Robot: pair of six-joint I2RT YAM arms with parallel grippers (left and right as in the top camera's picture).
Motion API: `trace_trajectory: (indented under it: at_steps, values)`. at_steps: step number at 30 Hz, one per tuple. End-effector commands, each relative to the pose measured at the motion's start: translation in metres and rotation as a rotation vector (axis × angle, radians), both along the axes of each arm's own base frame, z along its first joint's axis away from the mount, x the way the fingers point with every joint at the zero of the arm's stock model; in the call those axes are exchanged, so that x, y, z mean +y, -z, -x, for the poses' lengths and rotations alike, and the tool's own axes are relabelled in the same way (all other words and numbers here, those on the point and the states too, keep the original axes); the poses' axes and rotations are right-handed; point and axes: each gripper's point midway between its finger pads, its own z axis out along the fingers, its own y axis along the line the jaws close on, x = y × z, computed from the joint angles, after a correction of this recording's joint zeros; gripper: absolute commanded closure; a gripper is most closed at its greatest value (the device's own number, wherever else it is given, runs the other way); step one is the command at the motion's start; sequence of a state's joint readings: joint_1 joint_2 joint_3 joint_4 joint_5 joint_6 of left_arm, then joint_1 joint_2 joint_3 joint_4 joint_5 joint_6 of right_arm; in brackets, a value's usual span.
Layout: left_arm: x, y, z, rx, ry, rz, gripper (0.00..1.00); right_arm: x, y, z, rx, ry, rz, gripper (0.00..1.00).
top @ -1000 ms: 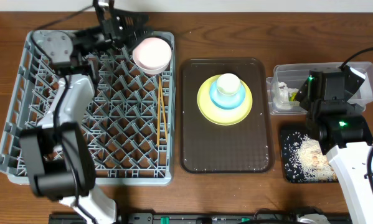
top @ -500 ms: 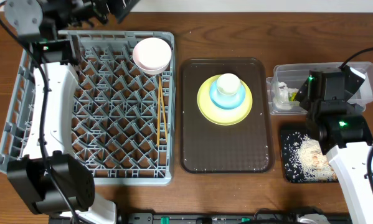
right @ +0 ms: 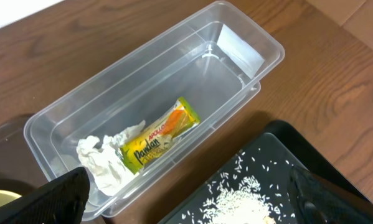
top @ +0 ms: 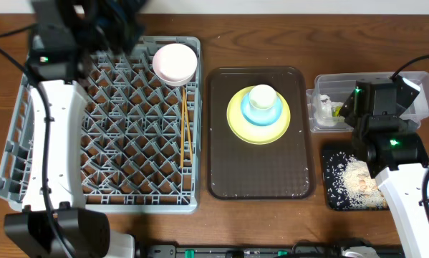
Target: Sort waste into correct bins and load items into the dishwasher rack
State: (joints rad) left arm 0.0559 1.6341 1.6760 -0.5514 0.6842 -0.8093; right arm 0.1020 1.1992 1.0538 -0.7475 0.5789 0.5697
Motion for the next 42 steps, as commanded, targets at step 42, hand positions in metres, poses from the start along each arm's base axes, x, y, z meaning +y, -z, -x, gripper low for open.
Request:
trace_trajectory:
  at_steps: [42]
  values:
    - [-0.107, 0.188, -0.009, -0.024, 0.484, -1.163, 0.36, -0.003, -0.007, 0.001, -0.024, 0.021, 0.002, 0.01]
